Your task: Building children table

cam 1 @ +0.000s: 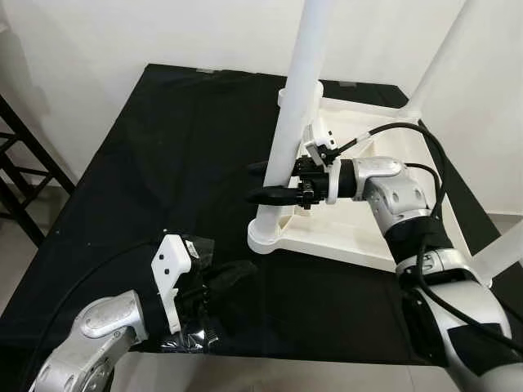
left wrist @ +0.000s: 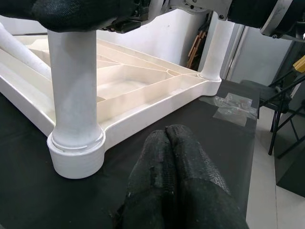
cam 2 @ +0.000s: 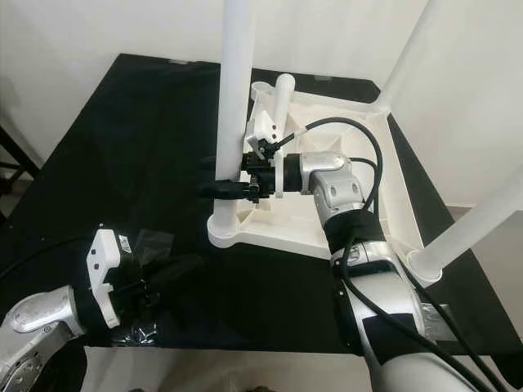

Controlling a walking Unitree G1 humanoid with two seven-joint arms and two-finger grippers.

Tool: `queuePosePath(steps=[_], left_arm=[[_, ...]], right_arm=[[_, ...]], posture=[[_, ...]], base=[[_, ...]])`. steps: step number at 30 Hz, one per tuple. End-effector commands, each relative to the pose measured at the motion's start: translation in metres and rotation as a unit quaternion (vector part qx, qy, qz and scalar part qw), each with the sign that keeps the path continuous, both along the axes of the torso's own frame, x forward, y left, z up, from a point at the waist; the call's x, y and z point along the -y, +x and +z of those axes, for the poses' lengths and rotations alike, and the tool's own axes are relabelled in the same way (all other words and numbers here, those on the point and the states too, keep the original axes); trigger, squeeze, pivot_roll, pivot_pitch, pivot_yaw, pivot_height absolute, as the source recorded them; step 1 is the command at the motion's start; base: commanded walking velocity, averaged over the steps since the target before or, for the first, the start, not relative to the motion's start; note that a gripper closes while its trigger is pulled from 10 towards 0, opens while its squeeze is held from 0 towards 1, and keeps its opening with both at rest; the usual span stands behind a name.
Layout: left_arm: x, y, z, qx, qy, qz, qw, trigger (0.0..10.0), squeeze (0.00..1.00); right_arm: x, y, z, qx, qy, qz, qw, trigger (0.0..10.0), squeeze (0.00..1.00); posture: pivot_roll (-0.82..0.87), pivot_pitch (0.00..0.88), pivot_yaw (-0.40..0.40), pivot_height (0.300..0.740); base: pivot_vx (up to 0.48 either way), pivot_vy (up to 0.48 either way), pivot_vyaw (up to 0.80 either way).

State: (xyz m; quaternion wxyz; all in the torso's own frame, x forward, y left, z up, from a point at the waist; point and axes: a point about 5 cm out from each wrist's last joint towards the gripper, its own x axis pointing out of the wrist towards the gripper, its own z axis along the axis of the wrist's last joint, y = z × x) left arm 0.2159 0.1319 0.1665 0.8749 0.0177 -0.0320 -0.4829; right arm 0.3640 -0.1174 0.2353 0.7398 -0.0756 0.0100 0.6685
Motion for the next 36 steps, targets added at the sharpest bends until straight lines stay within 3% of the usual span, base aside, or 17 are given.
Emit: queuePosePath(steps=[1, 4, 9, 10, 11, 12, 13, 19, 23, 24, 25, 26, 29, 32, 33, 35, 36], left_arm=[[0.000, -0.002, -0.003, -0.008, 0.008, -0.004, 1.000, 10.0, 0.00], [0.000, -0.002, -0.003, -0.008, 0.008, -0.004, 1.000, 10.0, 0.00], [-0.001, -0.004, -0.003, -0.011, 0.007, -0.008, 1.000, 10.0, 0.00], [-0.001, -0.004, -0.003, -0.012, 0.007, -0.009, 1.000, 10.0, 0.00], [-0.001, -0.003, -0.003, -0.011, 0.008, -0.007, 1.000, 10.0, 0.00], [-0.001, -0.003, -0.003, -0.011, 0.008, -0.007, 1.000, 10.0, 0.00], [-0.002, -0.003, -0.004, -0.010, 0.010, -0.004, 1.000, 10.0, 0.00], [-0.002, -0.002, -0.005, -0.015, 0.012, -0.013, 1.000, 10.0, 0.00], [-0.002, -0.002, -0.005, -0.016, 0.014, -0.013, 1.000, 10.0, 0.00], [-0.003, -0.002, -0.005, -0.014, 0.015, -0.011, 1.000, 10.0, 0.00], [-0.003, -0.002, -0.005, -0.013, 0.015, -0.009, 1.000, 10.0, 0.00], [-0.003, -0.002, -0.005, -0.011, 0.016, -0.005, 1.000, 10.0, 0.00], [-0.003, -0.001, -0.004, -0.011, 0.016, -0.005, 1.000, 10.0, 0.00], [-0.003, -0.001, -0.004, -0.011, 0.015, -0.006, 1.000, 10.0, 0.00], [-0.002, -0.001, -0.003, -0.011, 0.015, -0.007, 1.000, 10.0, 0.00], [-0.002, -0.001, -0.003, -0.011, 0.015, -0.007, 1.000, 10.0, 0.00], [-0.002, 0.000, -0.003, -0.010, 0.014, -0.007, 1.000, 10.0, 0.00]], right_arm=[[0.006, -0.003, -0.011, -0.004, -0.014, 0.004, 1.000, 0.0, 0.00], [0.006, -0.003, -0.011, -0.004, -0.014, 0.004, 1.000, 0.0, 0.00], [0.012, -0.019, -0.046, 0.013, -0.054, -0.085, 0.995, 0.0, 0.00], [0.007, -0.023, -0.060, 0.002, -0.068, -0.163, 0.984, 0.0, 0.00], [0.003, -0.027, -0.076, -0.001, -0.079, -0.314, 0.946, 0.0, 0.00], [0.003, -0.027, -0.076, -0.001, -0.079, -0.314, 0.946, 0.0, 0.00], [-0.007, -0.054, -0.087, 0.000, -0.080, -0.436, 0.896, 0.0, 0.00], [-0.002, -0.053, -0.082, 0.012, -0.065, -0.496, 0.866, 0.0, 0.00], [-0.001, -0.050, -0.082, 0.017, -0.072, -0.495, 0.866, 0.0, 0.00], [-0.003, -0.049, -0.082, 0.020, -0.083, -0.483, 0.871, 3.7, 0.00], [-0.005, -0.050, -0.081, 0.018, -0.082, -0.480, 0.873, 10.0, 0.00], [-0.011, -0.048, -0.075, 0.007, -0.057, -0.448, 0.892, 10.0, 1.00], [-0.012, -0.047, -0.072, 0.001, -0.047, -0.434, 0.900, 10.0, 1.00], [-0.021, -0.040, -0.037, 0.030, 0.011, -0.345, 0.938, 10.0, 1.00], [-0.020, -0.038, -0.025, 0.046, 0.028, -0.293, 0.954, 10.0, 0.56], [-0.020, -0.038, -0.025, 0.046, 0.028, -0.293, 0.954, 10.0, 0.56], [-0.018, -0.037, -0.018, 0.057, 0.036, -0.258, 0.964, 10.0, 0.00]], posture=[[0.07, 0.099, -0.096, 0.740], [0.07, 0.099, -0.096, 0.740], [0.05, 0.099, -0.105, 0.740], [0.06, 0.099, -0.113, 0.740], [0.05, 0.100, -0.106, 0.740], [0.05, 0.100, -0.106, 0.740], [0.04, 0.094, -0.099, 0.740], [0.04, 0.088, -0.090, 0.740], [0.05, 0.087, -0.095, 0.740], [0.05, 0.088, -0.098, 0.740], [0.05, 0.089, -0.098, 0.740], [0.05, 0.089, -0.098, 0.740], [0.05, 0.089, -0.098, 0.740], [0.05, 0.091, -0.091, 0.740], [0.05, 0.092, -0.091, 0.740], [0.05, 0.092, -0.091, 0.740], [0.05, 0.092, -0.093, 0.740]], base=[[0.000, 0.000, 0.00], [0.000, 0.000, 0.00], [0.000, 0.000, 0.00], [0.000, 0.000, 0.00], [0.000, 0.000, 0.00], [0.000, 0.000, 0.00], [0.000, 0.000, 0.00], [0.000, 0.000, 0.00], [0.000, 0.000, 0.00], [0.000, 0.000, 0.00], [0.000, 0.000, 0.00], [0.000, 0.000, 0.00], [0.000, 0.000, 0.00], [0.000, 0.000, 0.00], [0.000, 0.000, 0.00], [0.000, 0.000, 0.00], [0.000, 0.000, 0.00]])
